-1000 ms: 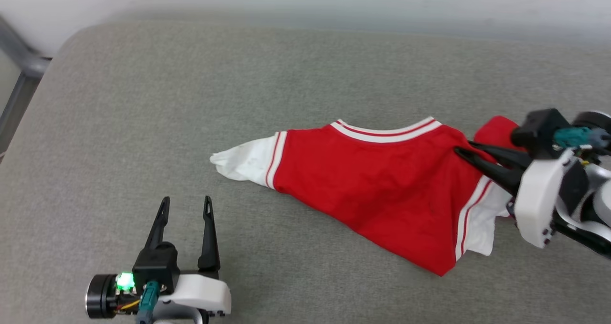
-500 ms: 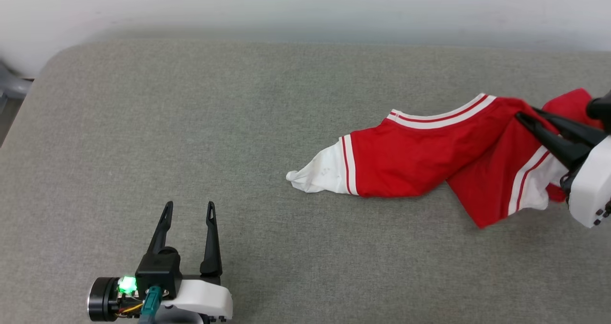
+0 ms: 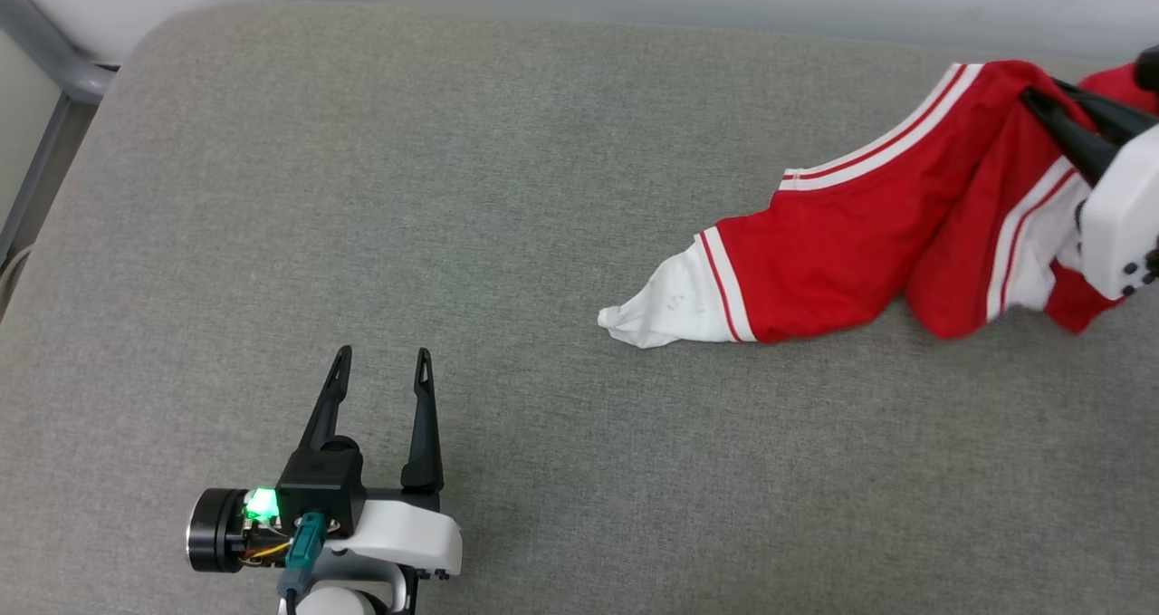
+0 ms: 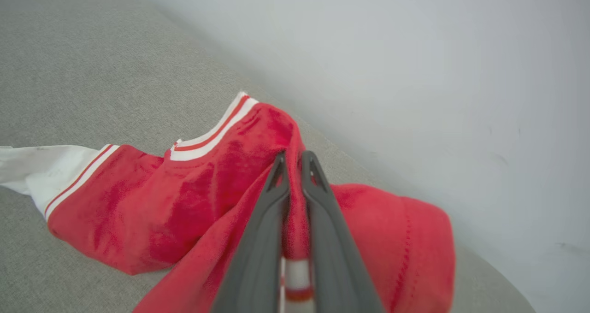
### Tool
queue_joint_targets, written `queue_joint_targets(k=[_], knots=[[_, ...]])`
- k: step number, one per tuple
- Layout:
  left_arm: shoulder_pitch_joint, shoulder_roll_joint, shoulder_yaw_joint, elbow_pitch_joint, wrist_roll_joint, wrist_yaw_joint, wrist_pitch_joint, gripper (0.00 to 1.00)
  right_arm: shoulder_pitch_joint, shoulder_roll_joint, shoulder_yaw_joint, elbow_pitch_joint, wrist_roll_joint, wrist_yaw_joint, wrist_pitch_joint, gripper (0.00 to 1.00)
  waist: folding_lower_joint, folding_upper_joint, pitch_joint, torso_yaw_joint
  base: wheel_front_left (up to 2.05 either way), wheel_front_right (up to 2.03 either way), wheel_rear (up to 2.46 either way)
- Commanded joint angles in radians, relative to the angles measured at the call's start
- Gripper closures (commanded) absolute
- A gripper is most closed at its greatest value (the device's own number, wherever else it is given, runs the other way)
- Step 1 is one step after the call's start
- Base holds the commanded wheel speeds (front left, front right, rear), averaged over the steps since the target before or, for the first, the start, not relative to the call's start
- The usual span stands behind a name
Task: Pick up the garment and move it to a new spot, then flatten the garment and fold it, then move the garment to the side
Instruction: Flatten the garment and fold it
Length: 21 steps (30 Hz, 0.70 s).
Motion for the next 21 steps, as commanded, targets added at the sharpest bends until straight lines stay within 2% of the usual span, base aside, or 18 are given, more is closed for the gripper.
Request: queue_joint_targets(k=[1,5,10,14,21], knots=[[-0.009,-0.002,0.002,0.001,0.007,0.003,-0.002,0.0,-0.023,0.019,0.02,0.035,-0.016,-0.001,-0.019,1.0,0.0,0.0,0.003,0.009,0.0,0.0,0.0],[0.007,-0.004,0.007,0.004,0.006,0.006,-0.002,0.0,-0.01,0.042,0.07,0.085,-0.014,-0.001,-0.061,1.0,0.0,0.0,-0.008,0.009,0.0,0.0,0.0],[0.026,-0.008,0.01,0.01,-0.002,0.011,-0.002,0.0,0.11,0.038,0.118,0.071,0.017,-0.001,-0.126,1.0,0.0,0.0,-0.039,-0.01,0.0,0.0,0.0],[0.043,-0.01,0.015,0.014,-0.003,0.008,-0.002,0.0,0.249,0.038,0.123,0.047,0.037,-0.001,-0.174,1.0,0.0,0.0,-0.072,-0.04,0.0,0.0,0.0],[0.059,-0.009,0.022,0.019,0.009,-0.007,-0.002,0.0,0.522,0.106,0.087,0.069,0.078,-0.001,-0.224,1.0,0.0,0.0,-0.121,-0.079,0.0,0.0,0.0]])
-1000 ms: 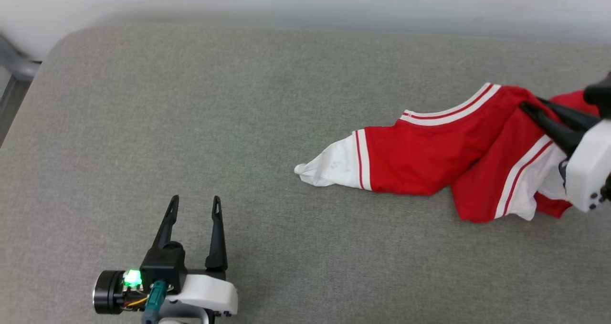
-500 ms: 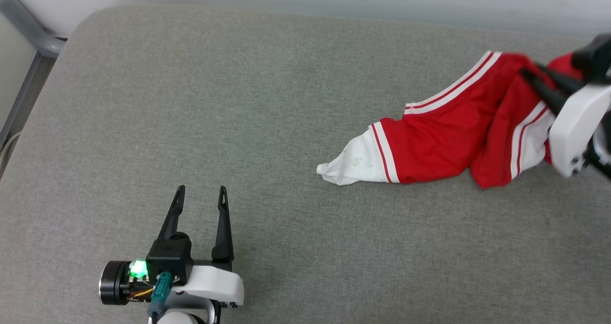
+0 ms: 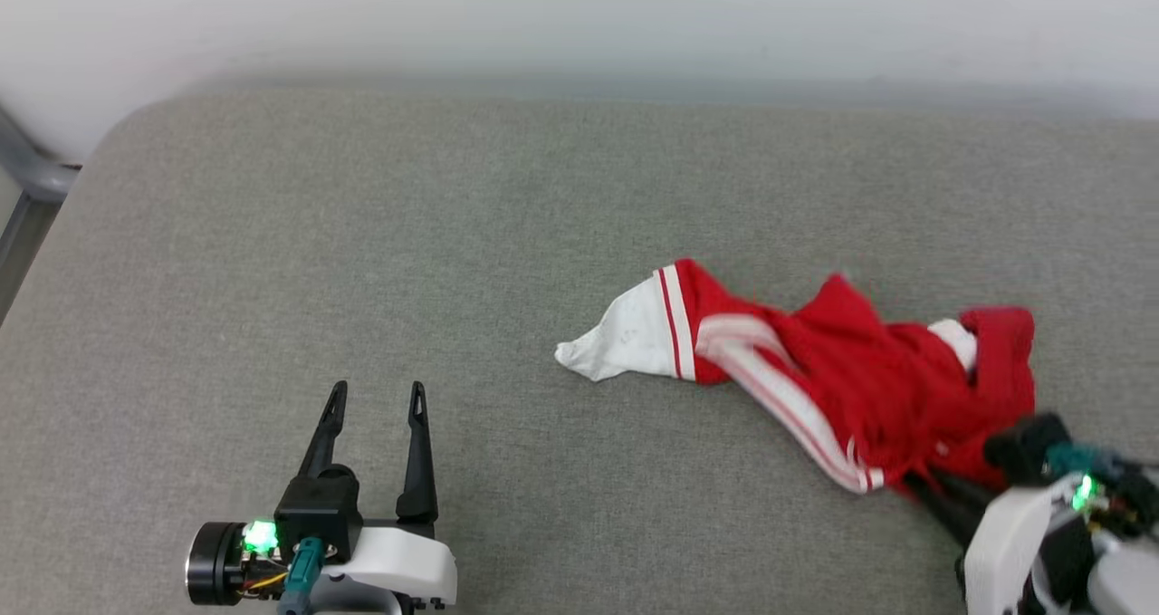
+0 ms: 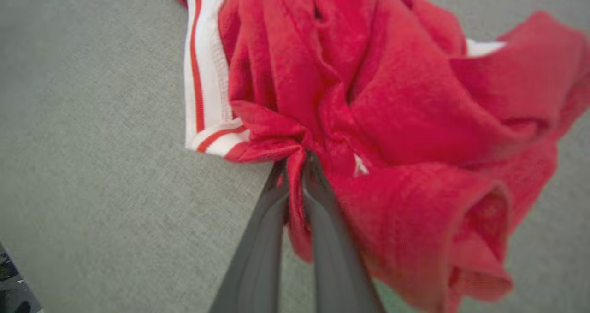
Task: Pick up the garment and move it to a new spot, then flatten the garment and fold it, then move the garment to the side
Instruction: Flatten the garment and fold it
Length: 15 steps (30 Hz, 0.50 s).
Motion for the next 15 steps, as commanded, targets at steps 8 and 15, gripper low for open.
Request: queue_joint_targets(k=[8,15], knots=[[0.047,0.009,0.013,0.002,0.012,-0.01,-0.002,0.0,0.177,0.102,-0.061,0.069,-0.012,-0.001,-0.063,0.82,0.0,-0.0001,-0.053,-0.017,0.0,0.0,0.0],[0.086,0.014,0.028,-0.004,0.017,-0.005,-0.002,0.0,0.234,0.14,-0.227,-0.001,-0.131,-0.001,-0.168,0.0,0.0,-0.0001,-0.088,-0.038,0.0,0.0,0.0]])
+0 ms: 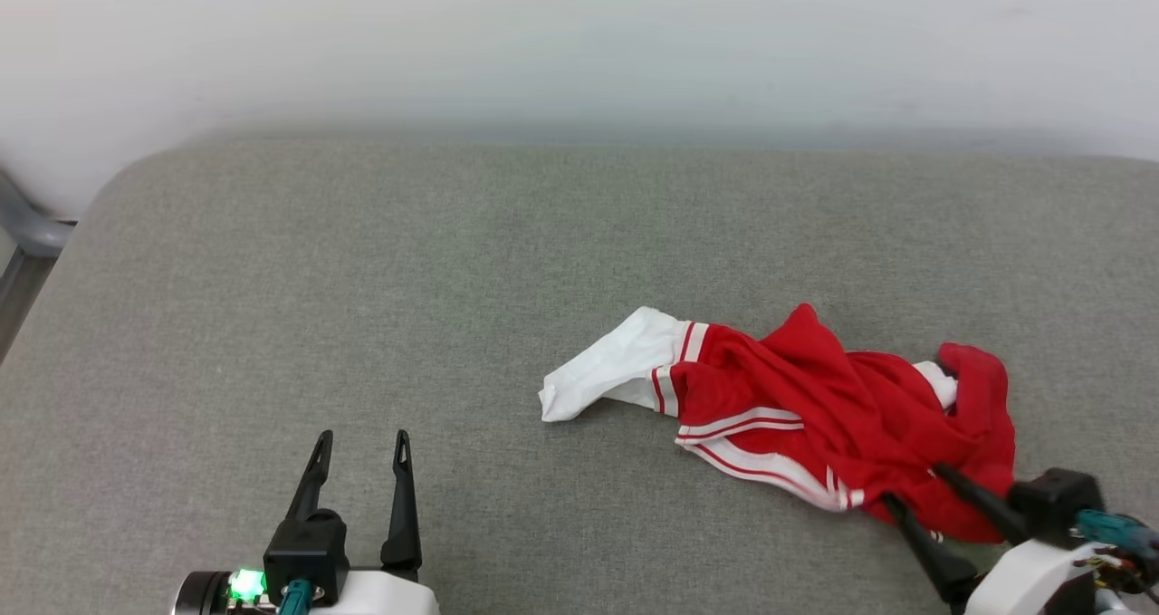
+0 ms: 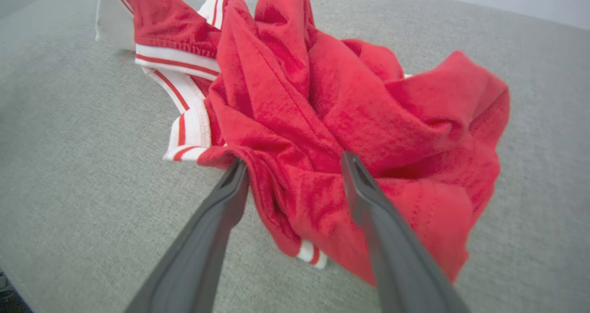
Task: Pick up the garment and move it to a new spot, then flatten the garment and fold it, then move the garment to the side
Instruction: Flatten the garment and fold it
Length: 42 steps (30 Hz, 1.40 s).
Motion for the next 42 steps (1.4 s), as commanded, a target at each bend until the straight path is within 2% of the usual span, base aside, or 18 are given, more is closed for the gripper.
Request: queue_joint_targets(k=[1,5,6,11,14,17,20,25,29,32,35,39,42], knots=[[0.015,0.007,0.005,-0.007,0.009,0.003,-0.002,0.0,0.043,0.014,-0.068,-0.054,-0.037,-0.001,-0.02,0.0,0.0001,0.0,-0.014,-0.01,0.0,0.0,0.0],[0.026,0.007,0.007,-0.017,0.013,0.004,-0.002,0.0,0.117,0.033,-0.217,-0.202,-0.098,-0.001,-0.001,0.0,0.0001,0.0,-0.024,-0.022,0.0,0.0,0.0],[0.026,0.007,0.007,-0.017,0.013,0.004,-0.002,0.0,0.117,0.033,-0.217,-0.202,-0.098,-0.001,-0.001,0.0,0.0001,0.0,-0.024,-0.022,0.0,0.0,0.0],[0.031,0.008,0.007,-0.027,0.018,0.007,-0.002,0.0,0.183,0.051,-0.395,-0.396,-0.176,-0.001,0.08,0.0,0.0001,0.0,-0.028,-0.038,0.0,0.0,0.0],[0.028,0.012,0.005,-0.035,0.026,0.007,-0.002,0.0,0.191,0.026,-0.456,-0.48,-0.206,-0.001,0.151,0.0,0.0001,0.0,-0.026,-0.043,0.0,0.0,0.0],[0.018,0.016,0.001,-0.044,0.032,0.008,-0.002,0.0,0.176,-0.013,-0.473,-0.529,-0.199,-0.001,0.234,0.0,0.0001,0.0,-0.02,-0.044,0.0,0.0,0.0],[0.007,0.021,-0.003,-0.05,0.036,0.009,-0.002,0.0,0.156,-0.079,-0.448,-0.561,-0.166,-0.001,0.335,0.0,0.0001,0.0,-0.008,-0.04,0.0,0.0,0.0],[-0.009,0.025,-0.011,-0.056,0.039,0.01,-0.002,0.0,0.166,-0.207,-0.347,-0.591,-0.076,-0.001,0.543,0.0,0.0001,0.0,0.014,-0.028,0.0,0.0,0.0],[-0.018,0.022,-0.018,-0.059,0.039,0.015,-0.002,0.0,0.189,-0.254,-0.26,-0.615,-0.001,-0.001,0.664,0.0,0.0001,0.0,0.035,-0.016,0.0,0.0,0.0],[-0.024,0.02,-0.024,-0.059,0.037,0.017,-0.002,0.0,0.187,-0.265,-0.195,-0.611,0.003,-0.001,0.699,0.0,0.0001,0.0,0.054,-0.005,0.0,0.0,0.0],[-0.037,0.019,-0.03,-0.06,0.038,0.019,-0.002,0.0,0.172,-0.248,-0.15,-0.579,0.008,-0.001,0.708,0.0,0.0001,0.0,0.072,0.007,0.0,0.0,0.0],[-0.052,0.023,-0.034,-0.062,0.041,0.022,-0.002,0.0,0.149,-0.247,-0.087,-0.496,-0.023,-0.001,0.701,0.0,0.0001,0.0,0.096,0.024,0.0,0.0,0.0],[-0.063,0.024,-0.036,-0.06,0.041,0.026,-0.002,0.0,0.143,-0.226,-0.03,-0.409,-0.001,-0.001,0.695,0.0,0.0001,0.0,0.109,0.034,0.0,0.0,0.0]])
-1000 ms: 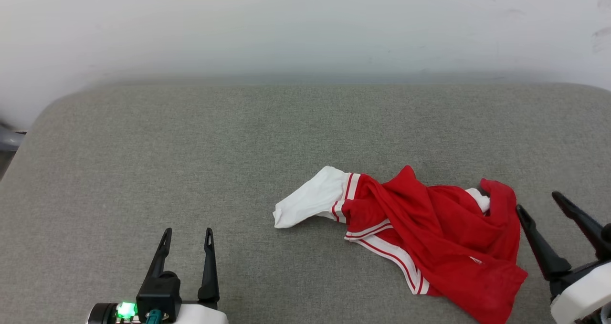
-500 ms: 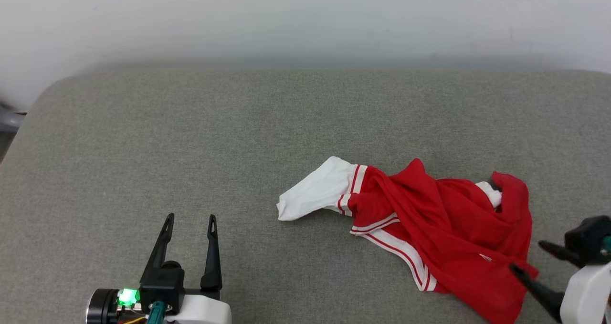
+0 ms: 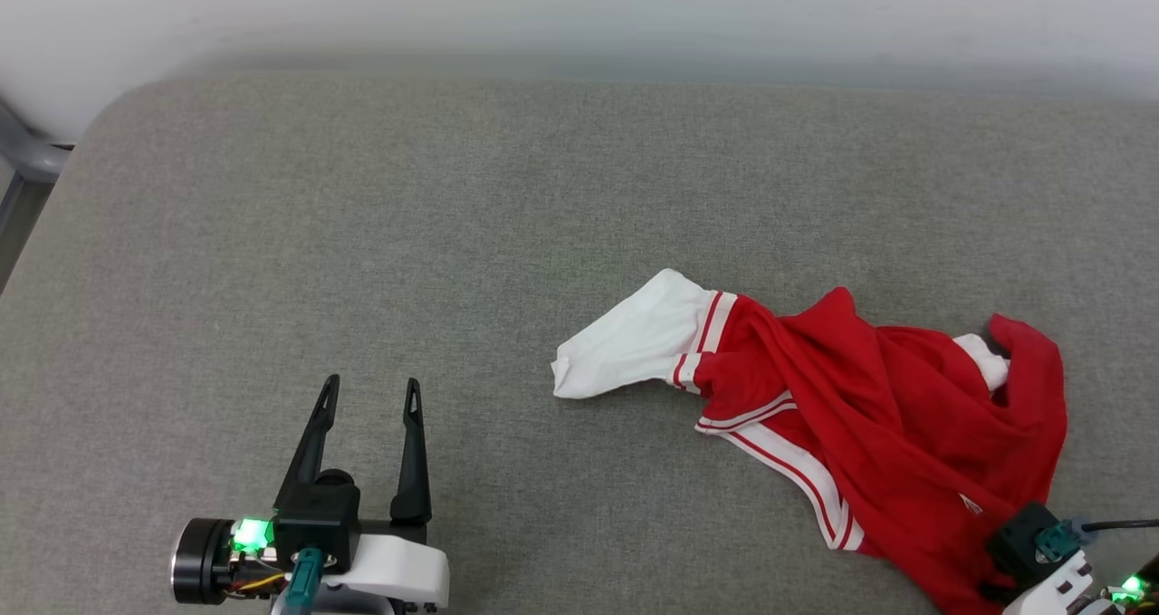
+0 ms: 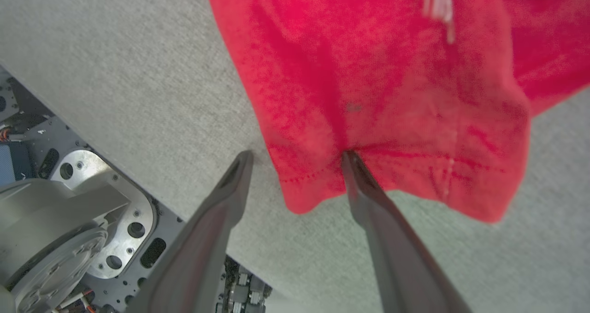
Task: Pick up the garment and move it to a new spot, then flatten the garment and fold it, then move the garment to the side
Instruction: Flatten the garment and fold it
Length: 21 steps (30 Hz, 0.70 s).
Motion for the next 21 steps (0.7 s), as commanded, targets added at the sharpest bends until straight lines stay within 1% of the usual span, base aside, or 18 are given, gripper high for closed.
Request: queue_joint_targets(k=[1,5,6,7,8,10,13,16,21], knots=[[-0.015,0.004,-0.001,0.0,0.0,0.007,-0.002,0.0,-0.019,0.008,0.037,0.045,0.001,-0.001,-0.01,0.0,-0.0001,0.0,0.01,0.01,0.0,0.0,0.0],[-0.014,0.005,0.0,0.005,-0.005,0.011,-0.002,0.0,-0.042,0.038,0.086,0.145,0.006,-0.001,-0.071,0.0,-0.0001,0.0,0.013,0.013,0.0,0.0,0.0],[-0.013,0.007,0.001,0.006,-0.006,0.012,-0.002,0.0,-0.048,0.044,0.092,0.163,0.007,-0.002,-0.092,0.02,-0.0001,0.0,0.01,0.011,0.0,0.0,0.0],[-0.009,0.008,0.002,0.008,-0.006,0.015,-0.002,0.0,-0.056,0.052,0.093,0.176,0.013,-0.002,-0.117,0.8,-0.0001,0.0,0.006,0.009,0.0,0.0,0.0],[-0.003,0.008,0.004,0.01,-0.007,0.017,-0.002,0.0,-0.065,0.055,0.091,0.184,0.016,-0.002,-0.14,1.0,-0.0001,0.0,0.0,0.005,0.0,0.0,0.0],[0.008,0.01,0.007,0.013,-0.008,0.02,-0.002,0.0,-0.07,0.05,0.087,0.191,0.011,-0.001,-0.176,1.0,-0.0001,0.0,-0.016,-0.004,0.0,0.0,0.0],[0.021,0.009,0.008,0.013,-0.013,0.024,-0.002,0.0,-0.051,0.047,0.042,0.179,0.016,-0.001,-0.227,1.0,-0.0001,0.0,-0.044,-0.021,0.0,0.0,0.0],[0.04,0.009,0.01,0.009,-0.015,0.027,-0.002,0.0,-0.019,0.038,-0.029,0.141,0.009,-0.001,-0.259,1.0,-0.0001,0.0,-0.072,-0.041,0.0,0.0,0.0],[0.067,0.011,0.013,0.003,-0.018,0.033,-0.002,0.0,0.06,0.047,-0.192,0.034,-0.01,-0.001,-0.269,1.0,-0.0001,0.0,-0.103,-0.073,0.0,0.0,0.0]])
